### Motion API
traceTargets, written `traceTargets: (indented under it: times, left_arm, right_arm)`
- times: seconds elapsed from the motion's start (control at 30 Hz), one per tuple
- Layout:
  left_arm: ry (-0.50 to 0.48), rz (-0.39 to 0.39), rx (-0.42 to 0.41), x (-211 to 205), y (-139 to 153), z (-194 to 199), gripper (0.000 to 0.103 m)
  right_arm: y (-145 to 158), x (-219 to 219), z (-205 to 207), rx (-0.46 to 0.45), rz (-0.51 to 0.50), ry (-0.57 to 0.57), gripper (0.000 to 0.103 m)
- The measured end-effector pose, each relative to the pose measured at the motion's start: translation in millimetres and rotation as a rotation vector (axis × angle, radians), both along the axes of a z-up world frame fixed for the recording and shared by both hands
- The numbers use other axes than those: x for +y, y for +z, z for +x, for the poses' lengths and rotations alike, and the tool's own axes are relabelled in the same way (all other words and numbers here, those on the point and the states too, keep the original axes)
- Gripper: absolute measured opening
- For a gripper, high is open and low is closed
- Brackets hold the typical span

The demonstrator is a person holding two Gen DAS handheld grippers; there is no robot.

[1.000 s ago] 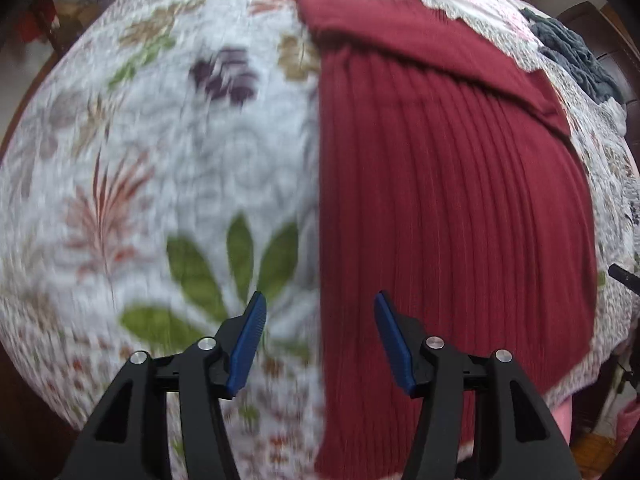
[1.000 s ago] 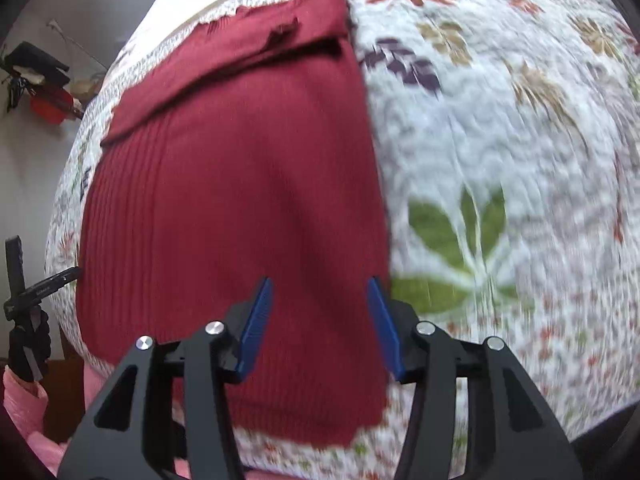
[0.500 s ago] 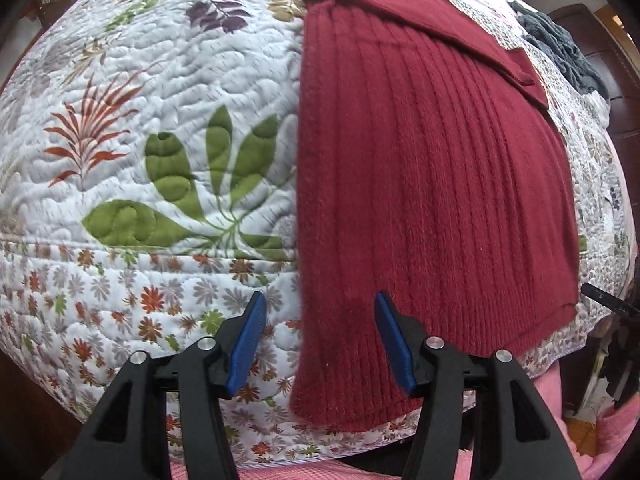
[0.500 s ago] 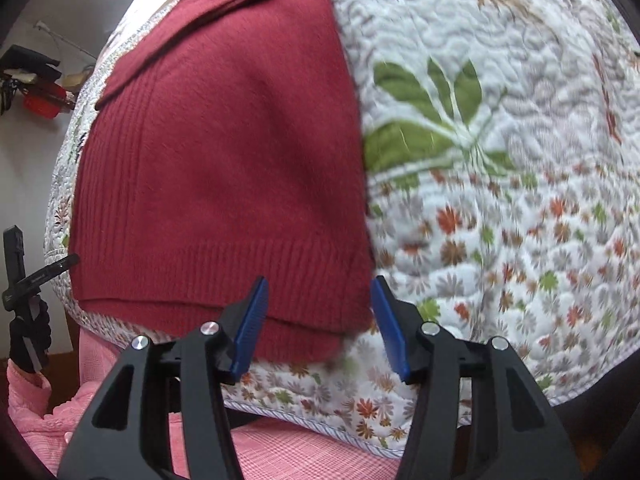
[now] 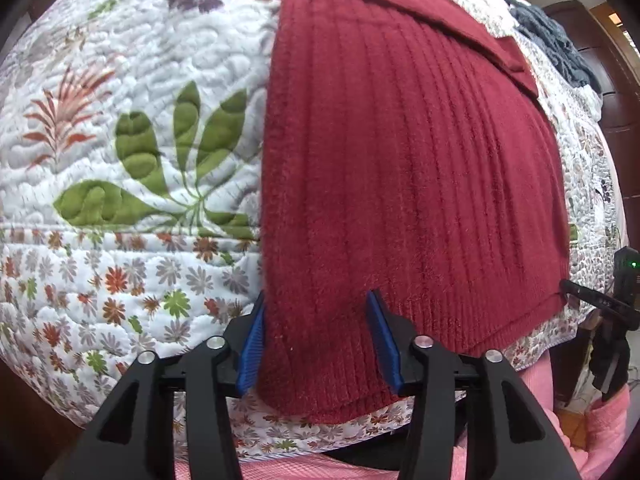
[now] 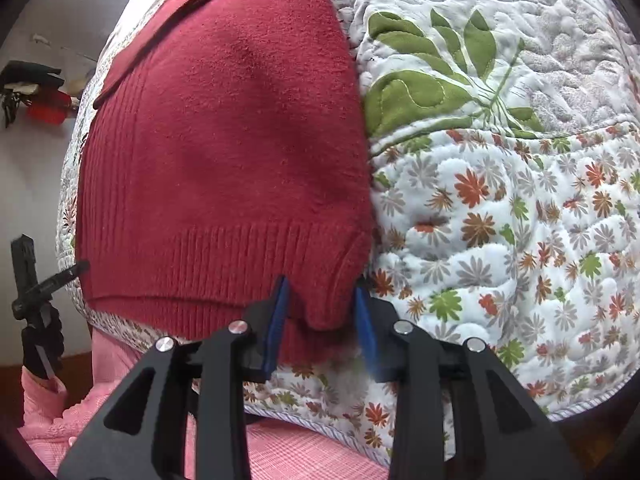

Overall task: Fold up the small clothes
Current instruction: 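Grasp the sweater hem with both grippers and lift it toward the collar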

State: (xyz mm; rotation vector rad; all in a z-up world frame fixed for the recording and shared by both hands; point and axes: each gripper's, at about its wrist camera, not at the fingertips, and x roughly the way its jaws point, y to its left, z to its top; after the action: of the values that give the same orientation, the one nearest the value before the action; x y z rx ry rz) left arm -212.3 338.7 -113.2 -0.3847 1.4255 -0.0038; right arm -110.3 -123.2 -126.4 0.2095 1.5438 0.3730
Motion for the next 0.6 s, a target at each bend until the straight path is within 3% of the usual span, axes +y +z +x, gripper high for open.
traceTargets:
  times: [0.1, 0.13, 0.2, 0.3, 0.6]
  left_arm:
    - [0.003, 0.006, 0.001, -1, 1, -2, 0.050]
    - [0.011, -0.001, -0.001, -2, 3, -1, 0.048]
    - [0.027, 0.001, -0.004, -2, 4, -1, 0.028]
    - [0.064, -0.033, -0.015, 10, 9, -7, 0.009]
    - [0.152, -0.191, -0.157, 39, 52, -3, 0.007]
  right_arm:
    - [4, 8, -2, -0.022, -0.009, 0.033, 0.025]
    - [6, 12, -2, -0.027, -0.008, 0.040, 0.016]
    - [12, 15, 0, -0.036, 0.008, 0.038, 0.010]
    - [23, 10, 3, -0.044, 0.080, 0.013, 0.006]
    - [69, -2, 35, -0.112, 0.298, -0.069, 0.006]
